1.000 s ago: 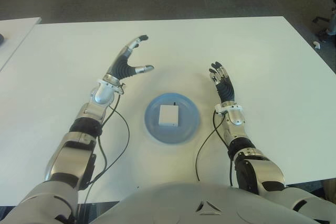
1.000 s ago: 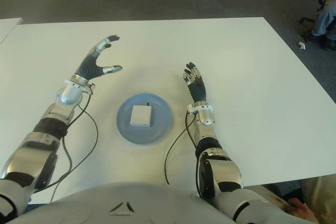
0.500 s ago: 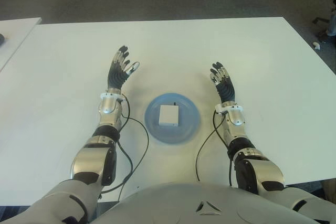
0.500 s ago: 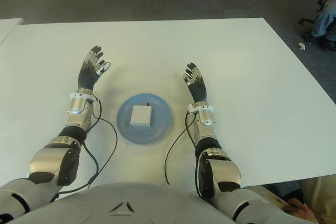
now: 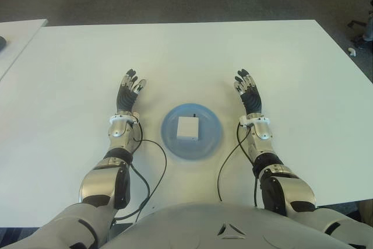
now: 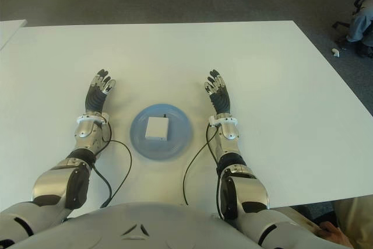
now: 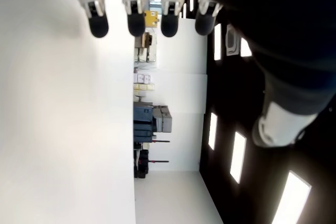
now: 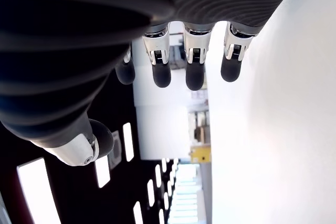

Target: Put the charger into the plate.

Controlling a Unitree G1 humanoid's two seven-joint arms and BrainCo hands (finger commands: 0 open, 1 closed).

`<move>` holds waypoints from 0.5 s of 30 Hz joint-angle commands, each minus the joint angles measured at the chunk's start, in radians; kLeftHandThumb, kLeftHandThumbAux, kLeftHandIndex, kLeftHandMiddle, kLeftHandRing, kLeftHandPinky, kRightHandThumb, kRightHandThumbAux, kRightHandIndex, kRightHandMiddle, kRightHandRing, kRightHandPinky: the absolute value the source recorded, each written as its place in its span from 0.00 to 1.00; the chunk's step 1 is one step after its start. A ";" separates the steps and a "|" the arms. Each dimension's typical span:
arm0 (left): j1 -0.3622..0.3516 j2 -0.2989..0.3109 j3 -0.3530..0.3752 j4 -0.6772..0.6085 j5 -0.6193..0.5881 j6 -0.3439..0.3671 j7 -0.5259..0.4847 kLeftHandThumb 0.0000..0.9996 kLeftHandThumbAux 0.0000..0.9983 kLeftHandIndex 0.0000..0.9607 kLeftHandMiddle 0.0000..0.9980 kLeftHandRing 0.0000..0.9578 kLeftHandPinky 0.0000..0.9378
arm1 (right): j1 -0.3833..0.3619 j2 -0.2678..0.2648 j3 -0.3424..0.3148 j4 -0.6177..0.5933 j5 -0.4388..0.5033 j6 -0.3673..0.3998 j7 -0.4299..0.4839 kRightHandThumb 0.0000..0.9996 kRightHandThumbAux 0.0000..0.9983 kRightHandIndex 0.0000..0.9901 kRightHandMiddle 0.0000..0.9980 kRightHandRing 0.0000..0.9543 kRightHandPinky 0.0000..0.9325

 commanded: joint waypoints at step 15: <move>0.179 -0.058 -0.017 0.024 0.052 0.023 0.020 0.05 0.50 0.00 0.00 0.00 0.00 | 0.177 0.044 -0.011 0.153 0.019 0.149 0.009 0.00 0.56 0.03 0.09 0.07 0.05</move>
